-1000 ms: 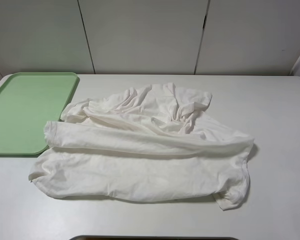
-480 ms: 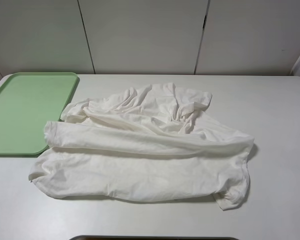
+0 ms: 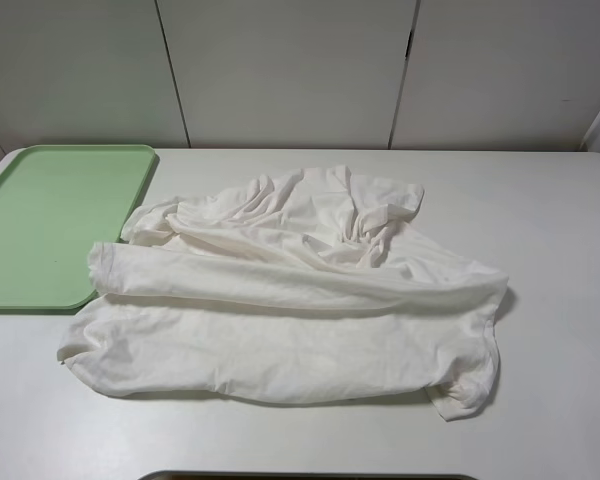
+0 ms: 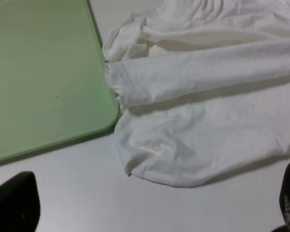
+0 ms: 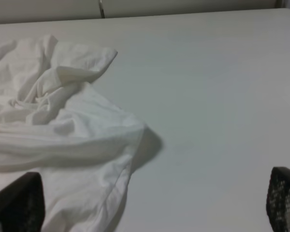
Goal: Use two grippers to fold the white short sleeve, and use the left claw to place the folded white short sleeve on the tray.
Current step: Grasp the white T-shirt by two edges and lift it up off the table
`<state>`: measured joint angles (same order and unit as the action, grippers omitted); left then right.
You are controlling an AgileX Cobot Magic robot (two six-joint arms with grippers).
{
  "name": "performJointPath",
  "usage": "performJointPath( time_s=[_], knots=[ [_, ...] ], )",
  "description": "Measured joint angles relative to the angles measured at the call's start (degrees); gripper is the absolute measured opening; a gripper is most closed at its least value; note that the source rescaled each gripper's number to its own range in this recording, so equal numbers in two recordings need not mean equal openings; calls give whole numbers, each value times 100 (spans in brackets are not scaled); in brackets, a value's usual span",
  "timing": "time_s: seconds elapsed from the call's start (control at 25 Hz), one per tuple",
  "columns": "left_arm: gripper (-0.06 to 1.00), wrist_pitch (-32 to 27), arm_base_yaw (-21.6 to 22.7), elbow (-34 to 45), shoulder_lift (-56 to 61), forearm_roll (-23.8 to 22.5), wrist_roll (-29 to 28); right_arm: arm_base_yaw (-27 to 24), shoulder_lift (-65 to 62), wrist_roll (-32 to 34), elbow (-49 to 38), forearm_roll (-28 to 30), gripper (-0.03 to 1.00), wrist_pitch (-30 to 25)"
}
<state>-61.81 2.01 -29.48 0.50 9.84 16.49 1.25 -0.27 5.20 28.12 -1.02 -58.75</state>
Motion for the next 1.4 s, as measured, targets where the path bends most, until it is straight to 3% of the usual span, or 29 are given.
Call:
performJointPath(
  time_s=[0.32, 0.48, 0.76, 0.96, 1.04, 1.24, 1.4],
  knots=[
    [99, 0, 0, 0, -53, 0, -5, 0, 219, 0, 0, 0, 100, 6],
    [98, -18, 0, -166, -667, 0, -5, 0, 752, 0, 111, -69, 100, 1],
    [97, -63, -4, -1217, -2421, 0, -5, 0, 2294, -221, 1050, -238, 100, 159],
    [97, -269, -102, -2017, -3559, -4, 181, 0, 3573, -1010, 1585, -732, 100, 380],
    [97, -274, -410, -2319, -4016, -24, 277, 0, 4163, -1420, 1801, -946, 100, 450],
    [97, -263, -1689, -2809, -4970, -306, 647, 376, 5101, -2140, 2135, -1184, 100, 590],
    [97, -262, -2789, -2908, -5657, -586, 891, 1317, 5795, -2845, 2253, -1190, 100, 747]
  ],
)
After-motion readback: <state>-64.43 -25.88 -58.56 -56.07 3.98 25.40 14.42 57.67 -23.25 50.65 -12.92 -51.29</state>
